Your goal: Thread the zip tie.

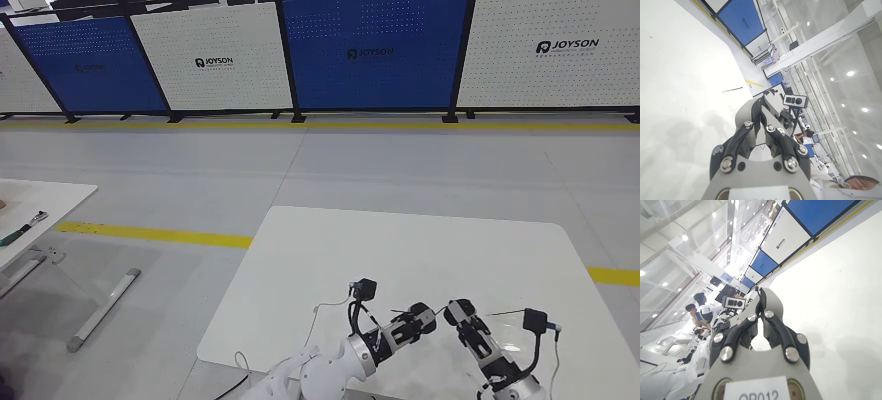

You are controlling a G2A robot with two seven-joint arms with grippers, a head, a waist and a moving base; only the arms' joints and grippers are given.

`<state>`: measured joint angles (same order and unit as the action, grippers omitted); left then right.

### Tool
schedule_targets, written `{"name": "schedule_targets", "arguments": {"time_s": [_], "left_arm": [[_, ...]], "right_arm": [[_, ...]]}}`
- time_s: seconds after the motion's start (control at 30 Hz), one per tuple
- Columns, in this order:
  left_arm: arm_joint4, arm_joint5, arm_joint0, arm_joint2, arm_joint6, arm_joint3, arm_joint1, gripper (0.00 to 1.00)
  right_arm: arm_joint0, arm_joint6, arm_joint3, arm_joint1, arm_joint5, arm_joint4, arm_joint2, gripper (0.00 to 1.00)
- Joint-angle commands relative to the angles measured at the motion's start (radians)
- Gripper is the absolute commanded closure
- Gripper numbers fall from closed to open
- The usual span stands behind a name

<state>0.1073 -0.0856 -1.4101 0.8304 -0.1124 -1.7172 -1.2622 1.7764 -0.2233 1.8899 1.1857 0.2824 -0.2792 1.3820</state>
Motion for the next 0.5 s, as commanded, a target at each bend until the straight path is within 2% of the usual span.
{"name": "schedule_targets", "arguments": {"time_s": [0.0,0.27,0.37,0.47], "left_arm": [[-0.001,0.01,0.001,0.0,0.005,0.002,-0.001,1.0],[-0.015,0.035,0.0,0.008,0.036,0.007,-0.005,1.0],[-0.016,0.033,-0.003,0.012,0.035,0.004,-0.004,1.0],[-0.014,0.03,-0.007,0.014,0.034,0.001,-0.004,1.0]], "right_arm": [[0.001,0.001,0.002,0.0,-0.006,-0.003,0.002,0.67],[0.0,0.008,-0.007,0.001,-0.014,-0.012,-0.005,0.69],[-0.003,0.01,-0.012,0.001,-0.014,-0.01,-0.008,0.75],[-0.006,0.011,-0.013,0.002,-0.015,-0.009,-0.009,0.94]]}}
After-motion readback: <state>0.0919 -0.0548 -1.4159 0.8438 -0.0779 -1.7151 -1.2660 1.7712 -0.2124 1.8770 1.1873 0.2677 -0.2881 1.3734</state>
